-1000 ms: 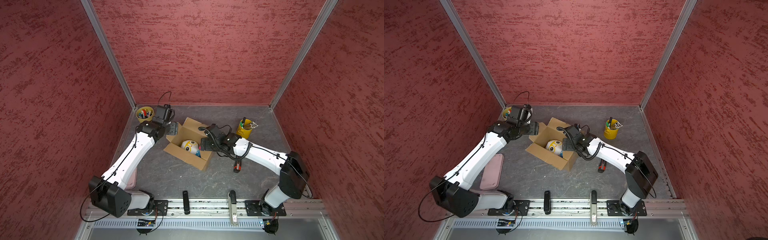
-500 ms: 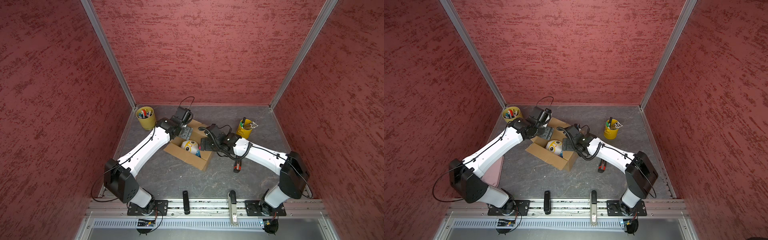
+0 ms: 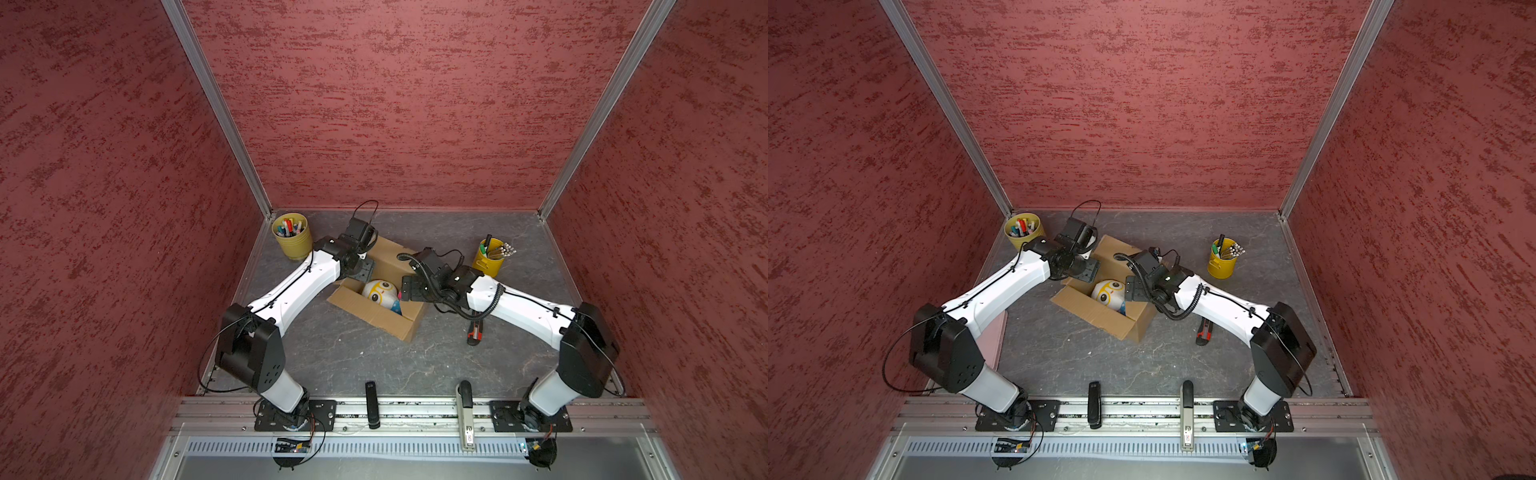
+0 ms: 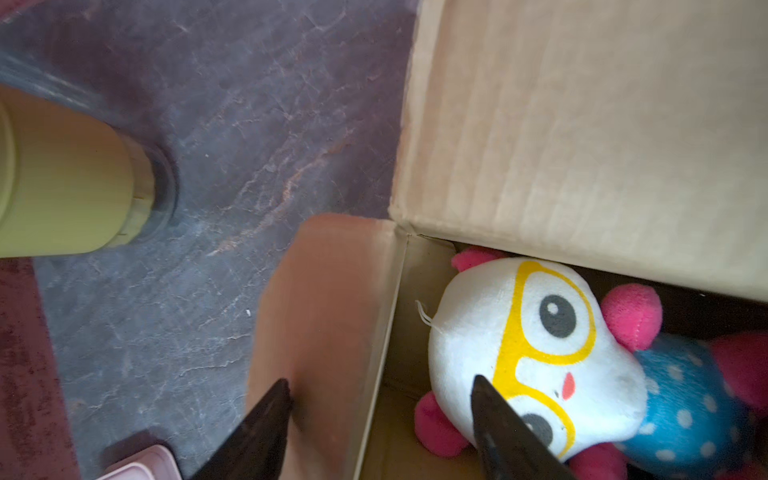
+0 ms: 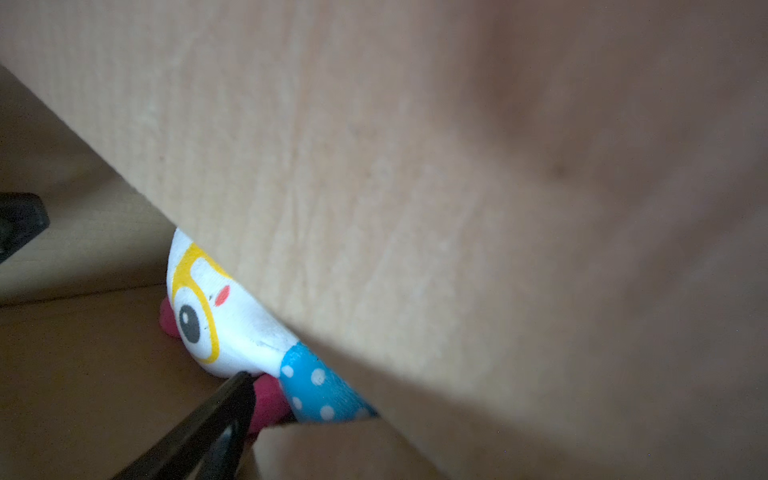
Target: Unpack the express box
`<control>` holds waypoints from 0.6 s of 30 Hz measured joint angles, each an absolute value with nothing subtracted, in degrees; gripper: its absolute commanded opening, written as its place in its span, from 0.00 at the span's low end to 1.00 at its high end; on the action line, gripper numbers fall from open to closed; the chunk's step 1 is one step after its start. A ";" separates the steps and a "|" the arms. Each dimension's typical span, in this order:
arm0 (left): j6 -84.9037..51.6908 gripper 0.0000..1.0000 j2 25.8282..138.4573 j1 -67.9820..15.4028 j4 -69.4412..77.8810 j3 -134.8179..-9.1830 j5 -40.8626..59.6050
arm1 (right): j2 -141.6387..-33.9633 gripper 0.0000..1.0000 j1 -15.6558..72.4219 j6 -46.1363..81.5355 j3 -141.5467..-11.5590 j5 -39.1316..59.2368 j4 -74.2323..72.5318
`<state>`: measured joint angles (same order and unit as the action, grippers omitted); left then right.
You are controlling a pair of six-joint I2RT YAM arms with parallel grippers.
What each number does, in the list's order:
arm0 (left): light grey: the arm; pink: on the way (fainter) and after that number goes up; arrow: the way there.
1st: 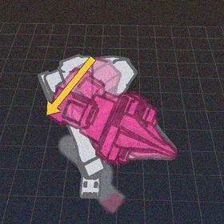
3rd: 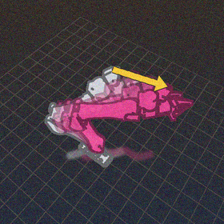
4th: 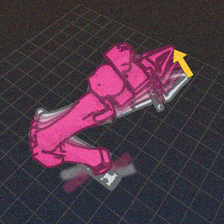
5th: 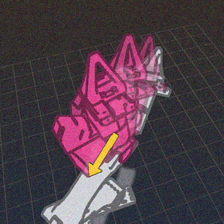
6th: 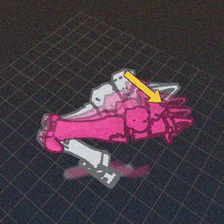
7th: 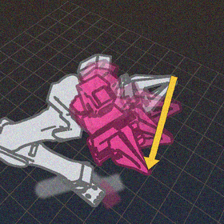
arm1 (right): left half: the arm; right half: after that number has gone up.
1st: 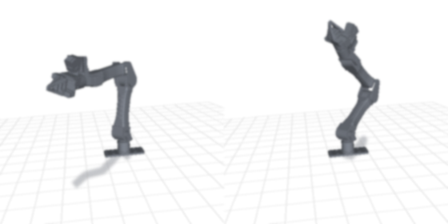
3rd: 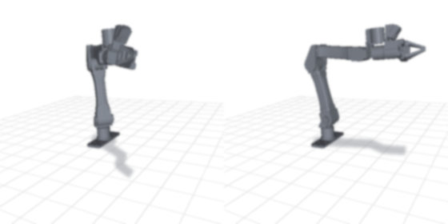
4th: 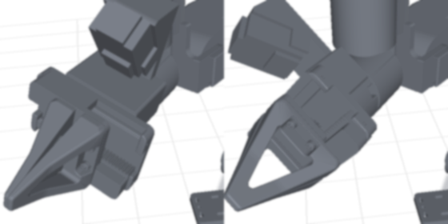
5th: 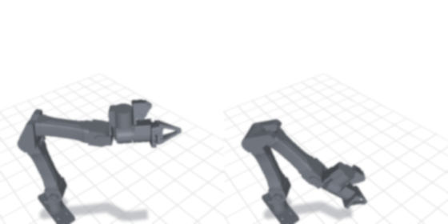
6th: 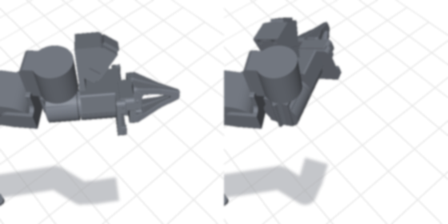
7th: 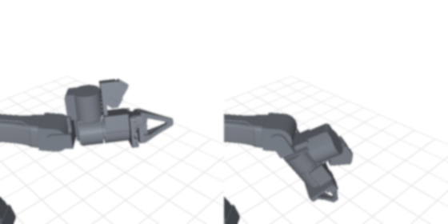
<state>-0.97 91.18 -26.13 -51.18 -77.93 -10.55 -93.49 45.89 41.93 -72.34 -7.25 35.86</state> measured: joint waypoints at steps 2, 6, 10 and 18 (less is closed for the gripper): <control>-1.39 0.52 91.50 -25.54 -50.98 -77.76 -9.21 | -93.49 0.98 45.89 41.93 -72.34 -7.20 35.86; -1.74 0.34 92.12 -24.64 -50.54 -77.56 -7.35 | -93.49 0.98 45.69 41.74 -72.31 -7.18 35.94; -2.66 0.20 92.66 -23.92 -50.26 -77.38 -6.68 | -93.49 0.99 45.54 41.52 -72.34 -7.16 36.34; -4.29 0.09 90.65 -22.74 -48.77 -74.61 -5.28 | -93.43 0.99 45.50 40.03 -77.28 -7.40 40.01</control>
<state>-4.29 90.65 -22.74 -48.77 -74.61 -5.28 -93.43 45.50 40.03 -77.28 -7.40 40.01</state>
